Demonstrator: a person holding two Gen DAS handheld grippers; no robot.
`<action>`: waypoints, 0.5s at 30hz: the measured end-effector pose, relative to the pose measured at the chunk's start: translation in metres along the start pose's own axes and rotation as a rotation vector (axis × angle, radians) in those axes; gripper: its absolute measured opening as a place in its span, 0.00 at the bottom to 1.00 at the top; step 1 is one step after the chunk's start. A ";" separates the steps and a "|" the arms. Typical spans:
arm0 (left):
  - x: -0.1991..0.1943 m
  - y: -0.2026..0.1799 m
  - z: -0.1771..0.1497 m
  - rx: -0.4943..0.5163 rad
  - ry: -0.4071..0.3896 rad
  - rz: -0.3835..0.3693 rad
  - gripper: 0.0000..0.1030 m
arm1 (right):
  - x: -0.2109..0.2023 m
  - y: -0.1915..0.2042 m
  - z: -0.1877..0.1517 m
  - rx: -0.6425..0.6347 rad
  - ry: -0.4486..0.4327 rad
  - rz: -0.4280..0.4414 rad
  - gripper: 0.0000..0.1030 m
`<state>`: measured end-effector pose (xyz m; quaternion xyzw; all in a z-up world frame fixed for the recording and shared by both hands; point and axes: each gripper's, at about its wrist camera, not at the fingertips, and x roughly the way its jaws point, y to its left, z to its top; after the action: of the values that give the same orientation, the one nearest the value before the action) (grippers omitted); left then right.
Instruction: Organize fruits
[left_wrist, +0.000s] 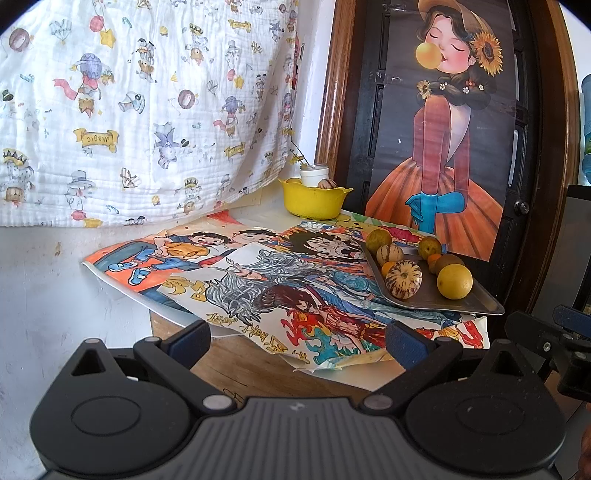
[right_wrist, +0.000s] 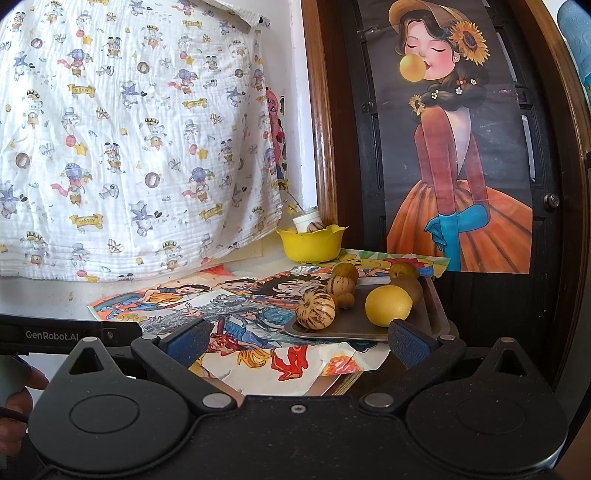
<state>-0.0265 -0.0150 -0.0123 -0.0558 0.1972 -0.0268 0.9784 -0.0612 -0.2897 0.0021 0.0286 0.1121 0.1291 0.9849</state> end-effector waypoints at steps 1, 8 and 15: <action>0.000 -0.001 0.000 0.000 0.001 0.001 1.00 | 0.000 0.000 0.000 0.000 0.000 0.000 1.00; 0.000 0.000 -0.001 0.008 0.000 0.017 1.00 | 0.000 0.000 -0.001 0.002 0.003 0.000 1.00; 0.000 0.005 -0.004 0.004 0.000 0.028 1.00 | 0.001 0.002 -0.003 0.002 0.006 0.001 1.00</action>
<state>-0.0281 -0.0102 -0.0161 -0.0512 0.1980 -0.0135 0.9788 -0.0615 -0.2879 -0.0010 0.0294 0.1153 0.1294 0.9844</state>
